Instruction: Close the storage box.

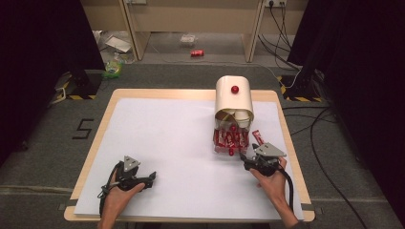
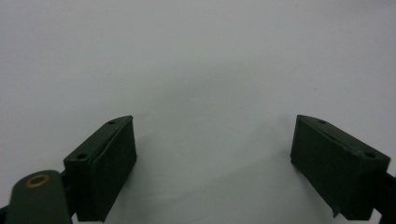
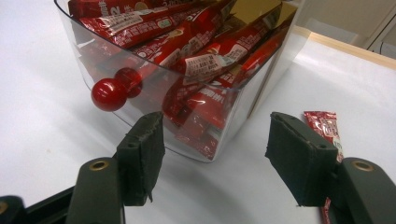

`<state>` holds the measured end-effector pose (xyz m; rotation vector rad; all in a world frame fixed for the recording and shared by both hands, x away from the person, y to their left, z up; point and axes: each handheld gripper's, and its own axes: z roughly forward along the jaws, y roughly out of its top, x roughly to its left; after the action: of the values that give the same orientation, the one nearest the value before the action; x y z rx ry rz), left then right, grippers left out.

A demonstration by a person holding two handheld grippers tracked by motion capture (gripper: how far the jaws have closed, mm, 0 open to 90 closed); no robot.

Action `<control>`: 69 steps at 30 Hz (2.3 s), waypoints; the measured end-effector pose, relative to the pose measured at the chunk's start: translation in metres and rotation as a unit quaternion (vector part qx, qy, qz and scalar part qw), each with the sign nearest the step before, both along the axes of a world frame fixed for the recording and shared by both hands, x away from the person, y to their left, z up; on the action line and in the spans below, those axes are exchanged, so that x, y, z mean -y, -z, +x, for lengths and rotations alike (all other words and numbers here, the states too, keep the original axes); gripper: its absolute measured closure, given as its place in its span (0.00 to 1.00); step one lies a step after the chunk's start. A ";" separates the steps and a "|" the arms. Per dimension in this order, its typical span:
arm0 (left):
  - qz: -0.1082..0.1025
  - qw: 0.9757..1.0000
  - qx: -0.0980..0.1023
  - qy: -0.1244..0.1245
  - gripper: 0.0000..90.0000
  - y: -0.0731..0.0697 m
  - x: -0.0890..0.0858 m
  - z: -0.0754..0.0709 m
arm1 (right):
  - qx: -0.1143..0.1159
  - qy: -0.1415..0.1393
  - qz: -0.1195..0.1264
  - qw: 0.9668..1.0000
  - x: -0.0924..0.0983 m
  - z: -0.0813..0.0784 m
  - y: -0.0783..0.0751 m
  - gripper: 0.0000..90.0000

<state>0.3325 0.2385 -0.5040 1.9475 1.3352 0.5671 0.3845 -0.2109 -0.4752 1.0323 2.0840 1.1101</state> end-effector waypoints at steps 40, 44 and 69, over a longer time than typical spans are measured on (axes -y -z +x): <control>0.000 1.000 0.000 0.000 0.15 0.000 0.000 0.000 | -0.005 0.016 0.014 1.000 0.000 0.018 0.001 0.40; 0.000 1.000 0.000 0.000 0.15 0.000 0.000 0.000 | -0.004 0.016 0.013 1.000 0.000 0.020 0.001 0.40; -0.001 1.000 0.000 -0.001 0.15 0.000 0.000 0.000 | -0.005 0.022 0.021 1.000 0.000 0.028 0.002 0.40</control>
<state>0.3325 0.2384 -0.5041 1.9450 1.3362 0.5660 0.4121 -0.2104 -0.4777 1.1004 2.0429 1.1330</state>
